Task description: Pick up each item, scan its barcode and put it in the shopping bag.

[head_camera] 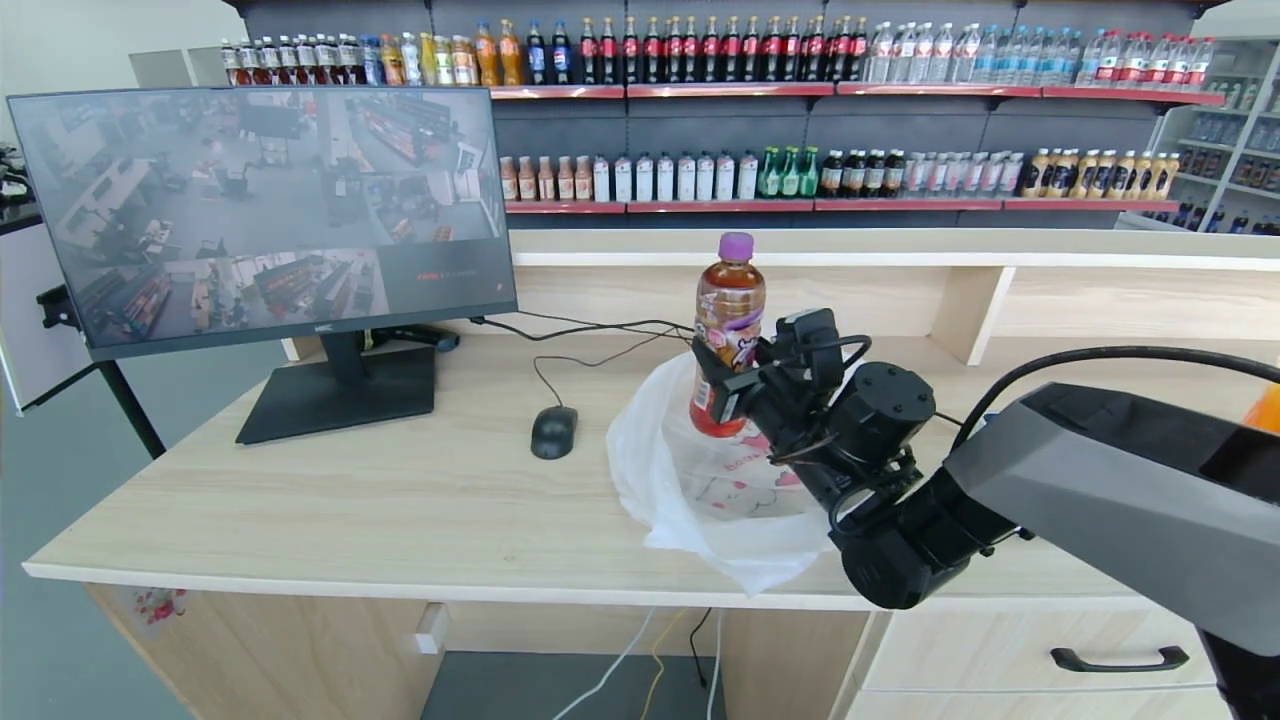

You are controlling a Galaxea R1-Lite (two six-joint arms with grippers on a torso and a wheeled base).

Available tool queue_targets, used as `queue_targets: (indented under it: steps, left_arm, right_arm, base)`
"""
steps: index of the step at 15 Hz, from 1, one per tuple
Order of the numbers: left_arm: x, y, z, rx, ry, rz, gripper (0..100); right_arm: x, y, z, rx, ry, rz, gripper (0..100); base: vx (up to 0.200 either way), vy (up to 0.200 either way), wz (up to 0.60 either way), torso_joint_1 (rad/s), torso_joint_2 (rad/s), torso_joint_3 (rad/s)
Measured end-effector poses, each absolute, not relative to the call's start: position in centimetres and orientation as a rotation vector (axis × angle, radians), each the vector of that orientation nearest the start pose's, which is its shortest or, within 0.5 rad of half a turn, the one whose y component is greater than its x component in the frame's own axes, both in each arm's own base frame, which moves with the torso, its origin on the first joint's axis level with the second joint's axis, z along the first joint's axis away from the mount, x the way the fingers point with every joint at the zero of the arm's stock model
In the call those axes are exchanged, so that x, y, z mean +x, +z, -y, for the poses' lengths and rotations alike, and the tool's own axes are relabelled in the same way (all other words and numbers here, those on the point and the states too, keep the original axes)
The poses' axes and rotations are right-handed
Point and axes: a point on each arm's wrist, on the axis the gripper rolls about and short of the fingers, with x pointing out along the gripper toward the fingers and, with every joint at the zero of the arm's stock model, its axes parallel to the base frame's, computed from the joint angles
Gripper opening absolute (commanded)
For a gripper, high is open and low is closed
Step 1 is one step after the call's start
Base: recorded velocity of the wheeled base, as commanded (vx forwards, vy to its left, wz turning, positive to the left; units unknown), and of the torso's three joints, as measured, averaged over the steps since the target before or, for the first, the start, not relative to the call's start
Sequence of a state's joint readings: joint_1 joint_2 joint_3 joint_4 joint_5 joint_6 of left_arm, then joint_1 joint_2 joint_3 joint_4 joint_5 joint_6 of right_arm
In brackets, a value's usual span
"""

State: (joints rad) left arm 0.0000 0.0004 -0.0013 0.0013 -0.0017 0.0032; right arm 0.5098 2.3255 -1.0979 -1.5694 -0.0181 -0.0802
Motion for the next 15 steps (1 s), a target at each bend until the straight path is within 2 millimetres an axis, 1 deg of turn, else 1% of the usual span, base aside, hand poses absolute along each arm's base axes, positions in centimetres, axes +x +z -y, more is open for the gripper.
queue_targets:
  steps: [7,10,15]
  left_arm:
    - [-2.3,7.6,0.0,0.003,-0.002,-0.001,100]
    - [-2.3,7.6,0.0,0.003,-0.002,-0.001,100]
    - [-2.3,7.6,0.0,0.003,-0.002,-0.001,100]
  right_arm:
    - [38.7,9.4,-20.9,0.009,0.463,0.315,0]
    - [38.9,9.0,-20.6,0.007,0.453,0.306,0]
    - [39.0,8.3,-20.6,0.02,0.455,0.286,0]
  base:
    - [0.0,0.0,0.0,0.0,0.0,0.0]
    - [0.0,0.0,0.0,0.0,0.0,0.0]
    - [0.0,0.0,0.0,0.0,0.0,0.0]
